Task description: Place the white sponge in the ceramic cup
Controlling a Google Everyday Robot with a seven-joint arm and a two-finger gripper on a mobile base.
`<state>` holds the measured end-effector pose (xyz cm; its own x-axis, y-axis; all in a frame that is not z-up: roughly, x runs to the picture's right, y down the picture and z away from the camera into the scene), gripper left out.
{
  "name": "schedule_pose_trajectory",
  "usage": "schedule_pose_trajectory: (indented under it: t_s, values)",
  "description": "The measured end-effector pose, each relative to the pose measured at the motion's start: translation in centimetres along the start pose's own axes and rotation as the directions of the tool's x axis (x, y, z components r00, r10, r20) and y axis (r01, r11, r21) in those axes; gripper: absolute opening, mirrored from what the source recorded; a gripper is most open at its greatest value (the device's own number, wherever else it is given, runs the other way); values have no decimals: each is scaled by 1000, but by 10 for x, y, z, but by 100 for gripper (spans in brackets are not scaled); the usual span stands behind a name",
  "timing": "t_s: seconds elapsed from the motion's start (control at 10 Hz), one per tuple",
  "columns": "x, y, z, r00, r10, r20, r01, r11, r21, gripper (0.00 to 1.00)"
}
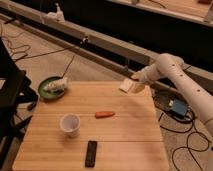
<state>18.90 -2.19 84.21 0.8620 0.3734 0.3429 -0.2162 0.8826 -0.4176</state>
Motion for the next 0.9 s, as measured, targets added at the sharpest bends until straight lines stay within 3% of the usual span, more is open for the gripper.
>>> schedule_pose_trajectory:
  t_s: [0.1, 0.2, 0.4, 0.5, 0.7, 0.8, 0.9]
  values:
    - [0, 0, 0, 1000, 3, 5, -3, 1000, 0, 65]
    - [-3, -2, 0, 999, 23, 36, -23, 1000, 0, 65]
    - [-13, -12, 3, 986, 88, 143, -90, 996, 8, 65]
    - [-17, -22, 9, 964, 138, 226, -144, 989, 12, 65]
    - [-11, -33, 23, 925, 199, 323, -211, 977, 3, 65]
    - [-1, -35, 35, 903, 236, 358, -248, 969, -12, 65]
    - [7, -36, 43, 893, 256, 371, -267, 963, -21, 65]
